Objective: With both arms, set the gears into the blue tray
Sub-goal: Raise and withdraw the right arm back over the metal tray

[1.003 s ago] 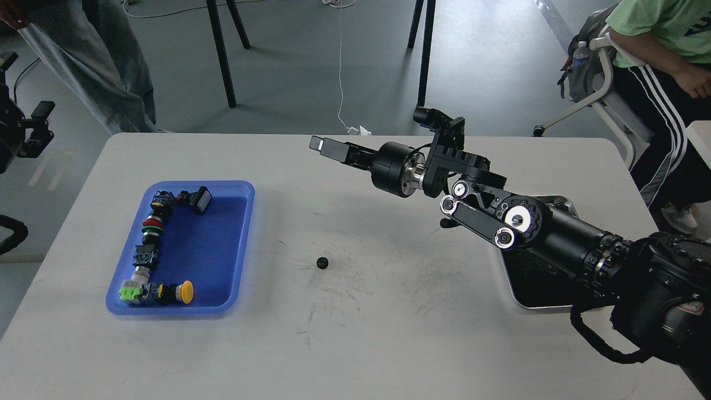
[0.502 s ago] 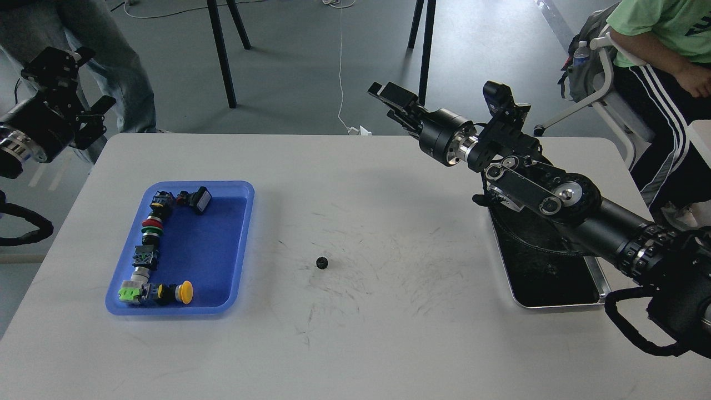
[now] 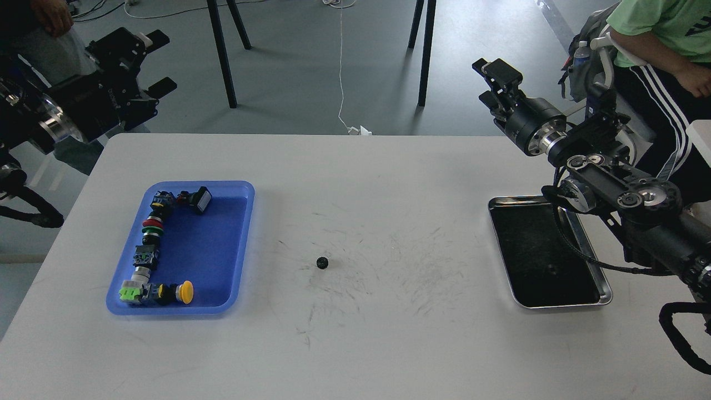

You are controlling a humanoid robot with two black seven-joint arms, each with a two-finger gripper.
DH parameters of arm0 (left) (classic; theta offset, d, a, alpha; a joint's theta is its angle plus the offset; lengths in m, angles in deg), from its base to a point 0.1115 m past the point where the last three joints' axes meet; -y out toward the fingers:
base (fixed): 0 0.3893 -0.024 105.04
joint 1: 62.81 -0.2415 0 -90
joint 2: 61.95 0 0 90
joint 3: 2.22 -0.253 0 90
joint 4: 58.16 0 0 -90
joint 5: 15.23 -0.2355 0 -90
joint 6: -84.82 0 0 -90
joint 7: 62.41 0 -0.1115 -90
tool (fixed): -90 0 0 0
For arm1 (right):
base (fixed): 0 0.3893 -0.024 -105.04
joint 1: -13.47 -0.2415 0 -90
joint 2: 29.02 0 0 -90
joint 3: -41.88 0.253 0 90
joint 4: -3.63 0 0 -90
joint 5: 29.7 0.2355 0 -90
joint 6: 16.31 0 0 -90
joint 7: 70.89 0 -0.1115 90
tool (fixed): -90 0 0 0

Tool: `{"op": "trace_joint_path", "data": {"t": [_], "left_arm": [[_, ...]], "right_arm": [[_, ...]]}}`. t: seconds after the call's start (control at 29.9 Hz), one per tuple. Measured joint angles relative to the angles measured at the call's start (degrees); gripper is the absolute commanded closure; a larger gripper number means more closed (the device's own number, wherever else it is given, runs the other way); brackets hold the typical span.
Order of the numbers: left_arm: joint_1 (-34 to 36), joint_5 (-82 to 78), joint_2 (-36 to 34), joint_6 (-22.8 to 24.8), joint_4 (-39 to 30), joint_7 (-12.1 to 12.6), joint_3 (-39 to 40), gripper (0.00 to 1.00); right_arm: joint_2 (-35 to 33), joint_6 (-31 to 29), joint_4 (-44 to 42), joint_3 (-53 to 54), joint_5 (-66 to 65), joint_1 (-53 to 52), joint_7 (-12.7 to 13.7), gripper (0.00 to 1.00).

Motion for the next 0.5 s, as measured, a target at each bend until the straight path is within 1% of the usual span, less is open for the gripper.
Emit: {"op": "trace_joint_path", "data": {"t": [0.07,0.17,0.33,0.5], "left_arm": [[0.5,-2.1,-0.4,0.0,-3.3,0.0,0.2,0.02],[1.1,-2.6,-0.5,0.0,-5.9,0.0,0.4,0.02],[2.0,0.2,0.4,0.0,-6.1,0.0,1.4,0.02],[0.3,0.7,-0.3,0.0,-6.4,0.0,1.4,0.02]], "right_arm": [[-0.2,0.6,0.0,1.2,0.0,0.8,0.0,0.21],[-0.3,1.6,0.0,2.5,0.1,2.1,0.0,0.21],[-0.3,2.6,0.2,3.1,0.1,3.9,-0.4,0.21],[-0.4,2.6,0.1,3.2,0.1,4.5,-0.6,0.21]]}}
